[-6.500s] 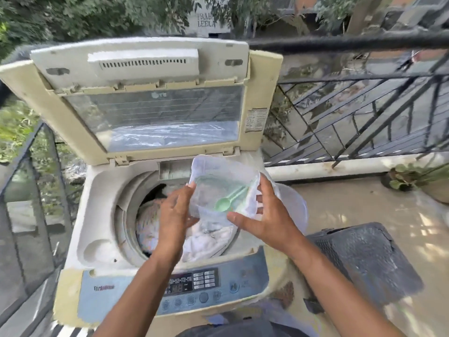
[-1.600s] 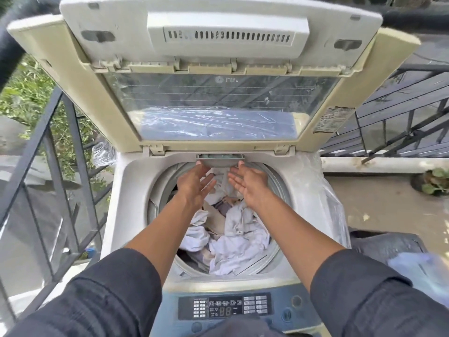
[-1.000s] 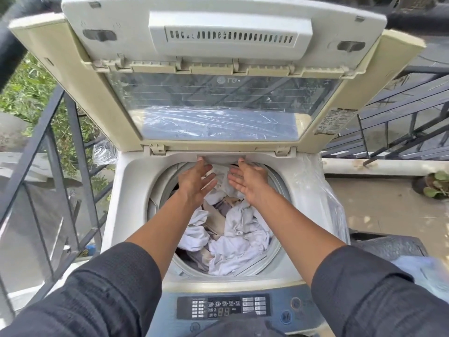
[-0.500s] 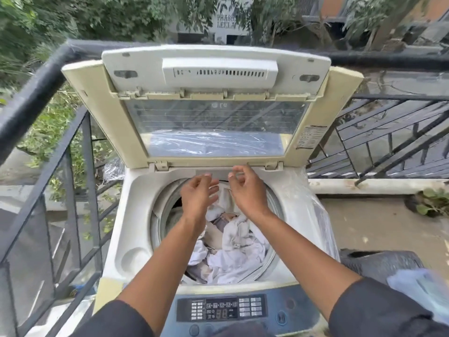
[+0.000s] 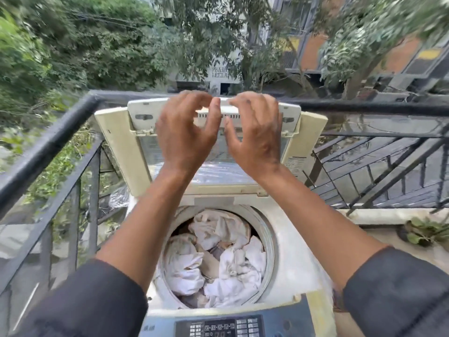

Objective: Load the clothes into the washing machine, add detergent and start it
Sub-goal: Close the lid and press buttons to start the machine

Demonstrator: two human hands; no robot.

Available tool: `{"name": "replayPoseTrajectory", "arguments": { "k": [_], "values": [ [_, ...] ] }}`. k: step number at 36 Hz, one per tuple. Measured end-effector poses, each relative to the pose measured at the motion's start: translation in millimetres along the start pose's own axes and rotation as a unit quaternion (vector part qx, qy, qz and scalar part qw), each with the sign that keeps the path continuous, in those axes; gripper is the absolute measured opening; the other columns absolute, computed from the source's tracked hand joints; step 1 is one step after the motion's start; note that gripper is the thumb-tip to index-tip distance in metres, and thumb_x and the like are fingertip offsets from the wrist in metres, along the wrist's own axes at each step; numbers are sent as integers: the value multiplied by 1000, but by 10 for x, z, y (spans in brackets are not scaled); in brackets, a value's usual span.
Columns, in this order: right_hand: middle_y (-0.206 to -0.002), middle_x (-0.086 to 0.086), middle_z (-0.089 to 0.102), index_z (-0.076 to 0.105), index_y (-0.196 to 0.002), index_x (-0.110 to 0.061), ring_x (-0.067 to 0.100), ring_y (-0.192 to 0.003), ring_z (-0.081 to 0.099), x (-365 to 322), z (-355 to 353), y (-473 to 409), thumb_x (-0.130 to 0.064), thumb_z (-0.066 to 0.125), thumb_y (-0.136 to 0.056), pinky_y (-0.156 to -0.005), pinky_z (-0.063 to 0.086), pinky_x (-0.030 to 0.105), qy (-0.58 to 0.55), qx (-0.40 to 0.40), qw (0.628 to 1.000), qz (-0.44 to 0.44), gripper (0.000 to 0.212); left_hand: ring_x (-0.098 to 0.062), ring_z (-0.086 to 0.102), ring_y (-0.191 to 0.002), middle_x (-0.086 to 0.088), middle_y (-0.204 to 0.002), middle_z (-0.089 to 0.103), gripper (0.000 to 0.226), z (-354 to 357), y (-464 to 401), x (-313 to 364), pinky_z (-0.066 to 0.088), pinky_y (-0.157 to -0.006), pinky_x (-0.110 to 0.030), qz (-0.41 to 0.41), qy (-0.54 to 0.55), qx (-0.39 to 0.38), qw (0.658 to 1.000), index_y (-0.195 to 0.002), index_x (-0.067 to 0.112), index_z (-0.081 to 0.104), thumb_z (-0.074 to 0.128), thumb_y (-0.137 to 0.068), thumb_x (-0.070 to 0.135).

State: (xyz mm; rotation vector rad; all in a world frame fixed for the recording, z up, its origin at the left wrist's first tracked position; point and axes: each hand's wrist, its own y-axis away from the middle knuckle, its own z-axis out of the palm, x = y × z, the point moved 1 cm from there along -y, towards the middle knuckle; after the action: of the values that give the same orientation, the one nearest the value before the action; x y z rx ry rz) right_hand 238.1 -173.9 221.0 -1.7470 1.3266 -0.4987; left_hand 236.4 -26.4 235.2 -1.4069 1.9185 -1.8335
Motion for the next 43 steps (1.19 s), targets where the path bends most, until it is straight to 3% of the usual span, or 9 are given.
{"name": "replayPoseTrajectory", "arguments": {
  "k": [3,6,10,12,15,26,35,39,43],
  "values": [
    [-123,3,65,68,-122,-18,26,-117,55,34,77,-218,-35,59,-94,-93,45,39,6,-10,1000,2,34,-21,67,-93,-1,-98,77,22,74,-263,-49,45,-85,-31,49,-97,-45,993,-99,18,77,62,-100,34],
    [-118,3,66,67,-121,-17,26,-109,57,102,221,-352,-40,55,-96,-88,46,42,17,-62,998,10,36,-23,65,-105,-3,-116,74,30,174,-413,-166,38,-88,-32,42,-166,-152,973,-118,22,73,54,-103,41],
    [-110,4,69,65,-119,-18,24,-98,58,161,366,-391,-44,41,-101,-87,41,42,43,-137,990,11,40,-26,68,-96,-6,-112,76,40,256,-424,-340,51,-87,-42,30,-220,-231,947,-122,23,70,43,-105,48],
    [-105,3,68,64,-120,-19,21,-91,55,157,376,-390,-44,36,-103,-87,37,41,55,-149,987,14,41,-25,65,-94,-6,-108,73,42,262,-355,-372,49,-89,-45,30,-230,-249,940,-125,21,66,38,-108,48],
    [-104,5,67,62,-121,-18,18,-86,45,132,336,-384,-44,34,-103,-86,37,42,69,-156,985,20,42,-27,57,-98,-7,-109,67,40,232,-252,-377,43,-96,-47,27,-238,-256,937,-126,19,60,34,-110,44],
    [-86,0,63,58,-103,-19,23,-77,54,73,-6,-163,-48,31,-106,-76,42,43,79,-174,981,-19,40,-29,54,-96,-3,-103,65,41,-6,0,-129,37,-91,-47,15,-287,-274,918,-110,21,56,30,-108,53],
    [-98,6,71,59,-112,-19,33,-92,65,-1,-342,174,-49,36,-108,-81,43,46,80,-203,974,-64,38,-29,54,-96,-3,-101,63,37,-336,395,112,36,-91,-47,17,-303,-271,913,-109,22,56,36,-108,53],
    [-97,5,72,61,-109,-23,31,-91,67,-31,-531,370,-54,32,-104,-81,44,44,62,-226,969,-76,43,-32,58,-113,-2,-117,68,44,-537,549,261,34,-97,-48,-5,-302,-319,898,-122,24,60,35,-107,56],
    [-101,5,72,63,-110,-22,30,-95,67,-95,-709,607,-56,42,-105,-85,43,44,54,-265,960,-77,39,-30,57,-121,-4,-125,66,43,-771,779,479,34,-104,-49,-25,-300,-360,883,-126,22,58,35,-108,54]
  ]
}}
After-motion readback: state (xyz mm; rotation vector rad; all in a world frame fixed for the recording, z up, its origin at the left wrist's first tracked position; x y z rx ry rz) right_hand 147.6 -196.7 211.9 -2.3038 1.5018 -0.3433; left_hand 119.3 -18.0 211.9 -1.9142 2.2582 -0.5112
